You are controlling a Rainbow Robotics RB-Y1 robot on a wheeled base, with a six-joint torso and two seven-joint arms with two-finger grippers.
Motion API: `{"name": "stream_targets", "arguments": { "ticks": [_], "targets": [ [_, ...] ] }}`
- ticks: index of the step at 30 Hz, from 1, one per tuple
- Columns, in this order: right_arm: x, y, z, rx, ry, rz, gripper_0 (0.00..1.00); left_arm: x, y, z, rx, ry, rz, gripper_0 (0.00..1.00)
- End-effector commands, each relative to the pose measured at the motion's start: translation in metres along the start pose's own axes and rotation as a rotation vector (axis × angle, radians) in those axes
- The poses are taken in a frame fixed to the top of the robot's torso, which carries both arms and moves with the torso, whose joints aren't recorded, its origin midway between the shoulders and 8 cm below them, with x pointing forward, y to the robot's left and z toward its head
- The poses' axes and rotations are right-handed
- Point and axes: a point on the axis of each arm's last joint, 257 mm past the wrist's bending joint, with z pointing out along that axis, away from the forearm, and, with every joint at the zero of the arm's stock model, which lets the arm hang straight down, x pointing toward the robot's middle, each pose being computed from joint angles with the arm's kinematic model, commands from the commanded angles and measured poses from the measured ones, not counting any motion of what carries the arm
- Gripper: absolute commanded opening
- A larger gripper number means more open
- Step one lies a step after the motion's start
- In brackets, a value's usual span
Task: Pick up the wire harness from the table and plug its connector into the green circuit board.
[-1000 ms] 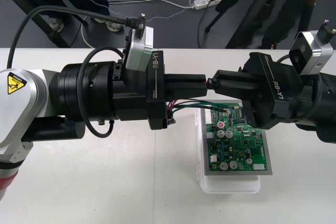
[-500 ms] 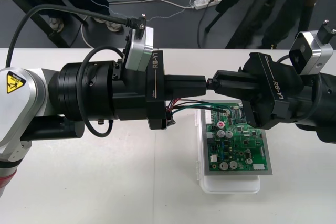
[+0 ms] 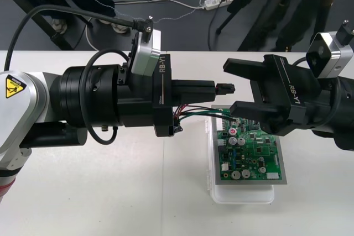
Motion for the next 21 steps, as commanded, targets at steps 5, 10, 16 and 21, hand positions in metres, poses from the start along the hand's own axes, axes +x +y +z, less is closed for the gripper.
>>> {"name": "stream_targets", "arguments": {
  "ticks": [5, 10, 16, 21],
  "targets": [
    [-0.013, 0.003, -0.016, -0.004, 0.061, -0.093, 1.0, -0.013, 0.005, -0.004, -0.011, 0.009, 0.11, 0.0],
    [-0.006, 0.001, -0.027, -0.014, 0.162, -0.112, 1.0, -0.012, 0.012, -0.012, -0.022, 0.008, 0.113, 0.0],
    [0.009, -0.002, -0.055, -0.055, 0.408, -0.164, 1.0, 0.001, 0.03, -0.027, -0.028, -0.018, 0.118, 0.0],
    [0.014, -0.003, -0.081, -0.09, 0.62, -0.151, 1.0, 0.02, 0.041, -0.042, -0.022, -0.014, 0.143, 0.0]
  ]
}}
